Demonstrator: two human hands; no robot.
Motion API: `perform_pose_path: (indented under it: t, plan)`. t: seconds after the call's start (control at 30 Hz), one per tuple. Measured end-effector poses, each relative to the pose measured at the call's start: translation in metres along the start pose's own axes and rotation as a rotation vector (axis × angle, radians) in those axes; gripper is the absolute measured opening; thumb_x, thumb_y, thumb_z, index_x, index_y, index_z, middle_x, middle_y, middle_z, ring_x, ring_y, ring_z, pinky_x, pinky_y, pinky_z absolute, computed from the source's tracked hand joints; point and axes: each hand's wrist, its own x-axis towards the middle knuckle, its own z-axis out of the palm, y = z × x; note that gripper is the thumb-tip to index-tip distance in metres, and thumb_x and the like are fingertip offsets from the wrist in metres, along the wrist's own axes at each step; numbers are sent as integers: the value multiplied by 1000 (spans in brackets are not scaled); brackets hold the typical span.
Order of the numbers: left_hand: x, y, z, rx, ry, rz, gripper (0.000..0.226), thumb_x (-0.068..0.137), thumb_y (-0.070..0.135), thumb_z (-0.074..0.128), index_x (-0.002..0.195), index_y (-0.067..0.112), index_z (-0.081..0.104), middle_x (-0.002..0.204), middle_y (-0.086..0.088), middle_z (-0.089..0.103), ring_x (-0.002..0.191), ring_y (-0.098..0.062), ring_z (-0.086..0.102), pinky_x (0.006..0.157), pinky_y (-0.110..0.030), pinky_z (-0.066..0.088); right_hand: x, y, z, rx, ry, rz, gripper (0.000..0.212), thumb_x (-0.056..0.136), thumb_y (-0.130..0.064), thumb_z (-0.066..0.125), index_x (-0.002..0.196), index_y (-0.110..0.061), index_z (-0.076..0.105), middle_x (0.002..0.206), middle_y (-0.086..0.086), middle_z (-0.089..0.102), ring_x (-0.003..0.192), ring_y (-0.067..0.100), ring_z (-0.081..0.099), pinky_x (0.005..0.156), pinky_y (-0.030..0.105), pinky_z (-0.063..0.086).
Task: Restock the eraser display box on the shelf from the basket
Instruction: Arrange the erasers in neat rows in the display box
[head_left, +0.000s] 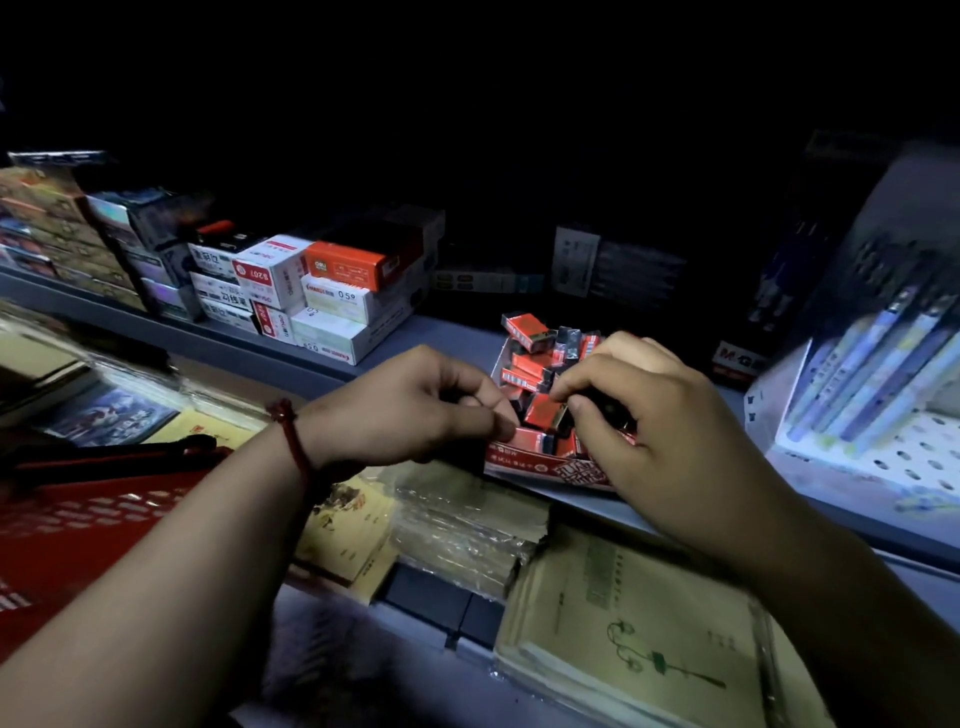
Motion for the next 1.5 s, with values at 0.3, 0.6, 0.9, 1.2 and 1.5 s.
perform_pose_path:
  t: [0.3, 0.6, 0.9, 1.2, 1.5]
  plan:
    - [0, -3, 5, -122, 17, 12, 8, 93, 4, 67, 95, -1, 74, 81, -31, 65, 75, -34, 55, 40, -21, 42, 1, -4, -2, 55, 19, 45, 8, 94, -15, 68, 93, -23, 71, 90, -11, 57, 86, 7, 55, 73, 14, 38]
    - [-4, -6, 3, -142, -52, 37, 14, 96, 3, 63, 104, -9, 65, 80, -24, 57, 54, -18, 51, 49, -27, 52, 1, -6, -3, 56, -13, 66, 8, 94, -15, 66, 94, -22, 71, 91, -9, 58, 87, 7, 54, 73, 13, 37]
    - [-5, -4, -1, -293, -131, -43, 27, 97, 8, 58, 113, -14, 57, 74, -12, 57, 59, -17, 55, 60, -31, 57, 0, -3, -4, 85, 17, 127, 18, 90, -6, 63, 88, -23, 70, 89, -9, 58, 84, 9, 56, 71, 26, 46]
    - [-6, -4, 3, -332, -123, -86, 21, 103, 15, 51, 116, 0, 57, 65, -8, 50, 61, -22, 60, 62, -32, 57, 2, -12, 3, 94, 14, 171, 22, 85, -49, 66, 84, -28, 72, 89, -11, 60, 90, 9, 57, 74, 29, 47]
    - [-11, -6, -2, -113, -45, -30, 17, 97, 20, 65, 109, 11, 73, 74, -14, 67, 66, -24, 64, 65, -33, 57, 7, -19, 10, -41, 51, 172, 7, 98, -32, 61, 94, -29, 64, 74, -19, 51, 77, 2, 47, 65, 24, 34]
